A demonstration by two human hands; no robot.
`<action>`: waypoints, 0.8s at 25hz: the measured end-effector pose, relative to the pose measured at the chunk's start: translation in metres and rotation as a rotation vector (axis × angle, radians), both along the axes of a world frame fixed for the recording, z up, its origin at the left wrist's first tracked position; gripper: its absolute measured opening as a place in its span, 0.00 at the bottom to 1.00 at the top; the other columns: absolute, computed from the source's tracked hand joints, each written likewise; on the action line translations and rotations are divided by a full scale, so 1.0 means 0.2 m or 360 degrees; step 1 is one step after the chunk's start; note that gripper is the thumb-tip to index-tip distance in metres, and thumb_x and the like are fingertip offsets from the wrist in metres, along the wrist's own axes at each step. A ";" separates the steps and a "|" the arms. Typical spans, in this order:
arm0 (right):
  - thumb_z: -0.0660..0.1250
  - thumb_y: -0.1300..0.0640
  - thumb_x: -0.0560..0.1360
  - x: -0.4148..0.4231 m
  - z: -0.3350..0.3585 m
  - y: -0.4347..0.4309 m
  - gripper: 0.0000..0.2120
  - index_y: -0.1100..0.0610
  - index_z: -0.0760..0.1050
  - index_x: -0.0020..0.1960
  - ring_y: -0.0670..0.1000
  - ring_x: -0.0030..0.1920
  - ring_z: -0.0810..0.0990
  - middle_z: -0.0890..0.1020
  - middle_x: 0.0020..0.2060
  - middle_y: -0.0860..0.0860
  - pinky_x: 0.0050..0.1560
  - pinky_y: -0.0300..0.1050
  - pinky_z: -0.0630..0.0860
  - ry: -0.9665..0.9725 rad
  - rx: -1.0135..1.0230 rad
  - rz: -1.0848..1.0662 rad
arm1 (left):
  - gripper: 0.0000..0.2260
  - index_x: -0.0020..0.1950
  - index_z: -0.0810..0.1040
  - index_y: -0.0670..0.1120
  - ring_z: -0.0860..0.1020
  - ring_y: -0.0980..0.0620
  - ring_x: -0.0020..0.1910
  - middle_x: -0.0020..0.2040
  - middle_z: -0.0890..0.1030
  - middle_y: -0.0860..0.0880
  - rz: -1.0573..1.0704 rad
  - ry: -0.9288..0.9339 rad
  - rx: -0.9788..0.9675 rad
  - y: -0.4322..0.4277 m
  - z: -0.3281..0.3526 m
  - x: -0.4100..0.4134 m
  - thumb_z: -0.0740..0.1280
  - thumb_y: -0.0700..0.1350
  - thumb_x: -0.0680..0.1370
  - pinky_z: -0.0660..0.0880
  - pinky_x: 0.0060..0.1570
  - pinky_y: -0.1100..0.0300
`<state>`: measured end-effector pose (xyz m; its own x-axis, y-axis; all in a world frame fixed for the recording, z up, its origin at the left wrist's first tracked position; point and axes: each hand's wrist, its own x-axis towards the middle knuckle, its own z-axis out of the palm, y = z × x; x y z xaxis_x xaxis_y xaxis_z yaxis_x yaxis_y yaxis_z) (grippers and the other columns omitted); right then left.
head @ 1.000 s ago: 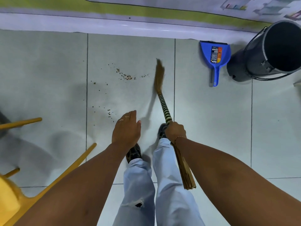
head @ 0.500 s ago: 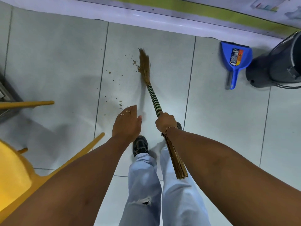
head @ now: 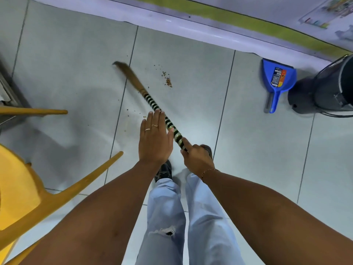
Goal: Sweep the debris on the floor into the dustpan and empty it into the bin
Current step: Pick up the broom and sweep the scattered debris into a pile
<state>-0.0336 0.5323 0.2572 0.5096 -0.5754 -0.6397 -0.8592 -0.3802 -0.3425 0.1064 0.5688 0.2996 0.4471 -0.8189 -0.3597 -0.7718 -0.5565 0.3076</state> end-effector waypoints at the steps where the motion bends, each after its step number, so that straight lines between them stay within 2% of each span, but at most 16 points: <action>1: 0.53 0.50 0.80 0.02 -0.02 0.03 0.24 0.49 0.54 0.75 0.63 0.47 0.79 0.79 0.51 0.64 0.47 0.53 0.75 -0.0024 0.0038 0.0108 | 0.25 0.74 0.59 0.40 0.59 0.43 0.75 0.75 0.63 0.41 0.0005 0.0008 0.0014 0.01 -0.01 0.01 0.57 0.50 0.80 0.55 0.75 0.48; 4: 0.53 0.53 0.80 0.03 -0.07 0.10 0.24 0.43 0.53 0.75 0.64 0.48 0.79 0.78 0.51 0.63 0.45 0.52 0.75 0.0022 0.0240 0.0396 | 0.25 0.74 0.59 0.40 0.59 0.43 0.75 0.75 0.64 0.41 0.0017 0.0051 0.0084 0.05 -0.06 0.05 0.55 0.51 0.80 0.56 0.75 0.48; 8: 0.54 0.58 0.79 0.00 -0.13 0.16 0.22 0.48 0.60 0.72 0.64 0.50 0.79 0.78 0.53 0.64 0.41 0.47 0.69 0.0245 0.0327 0.0696 | 0.24 0.73 0.60 0.39 0.59 0.42 0.75 0.74 0.65 0.40 0.0008 0.0064 0.0160 0.13 -0.09 0.07 0.55 0.50 0.80 0.57 0.75 0.47; 12: 0.53 0.59 0.78 0.06 -0.18 0.12 0.19 0.52 0.65 0.68 0.62 0.49 0.80 0.80 0.51 0.62 0.39 0.48 0.70 0.0339 0.0397 0.0416 | 0.24 0.73 0.61 0.40 0.60 0.41 0.75 0.73 0.66 0.40 -0.0004 0.0089 0.0195 0.17 -0.10 0.07 0.55 0.50 0.80 0.59 0.75 0.47; 17: 0.53 0.57 0.78 0.17 -0.23 0.07 0.18 0.53 0.64 0.68 0.61 0.50 0.78 0.80 0.54 0.60 0.41 0.47 0.70 0.0330 0.0422 0.0062 | 0.24 0.72 0.61 0.39 0.60 0.42 0.75 0.74 0.66 0.40 -0.0005 0.0063 0.0158 0.16 -0.09 0.10 0.56 0.50 0.80 0.58 0.74 0.48; 20: 0.52 0.56 0.79 0.23 -0.25 0.03 0.18 0.53 0.65 0.68 0.58 0.45 0.76 0.79 0.53 0.59 0.41 0.47 0.70 0.0346 0.0443 -0.0107 | 0.24 0.73 0.61 0.39 0.59 0.42 0.75 0.74 0.65 0.40 -0.0020 0.0048 0.0120 0.14 -0.09 0.14 0.55 0.50 0.80 0.58 0.75 0.48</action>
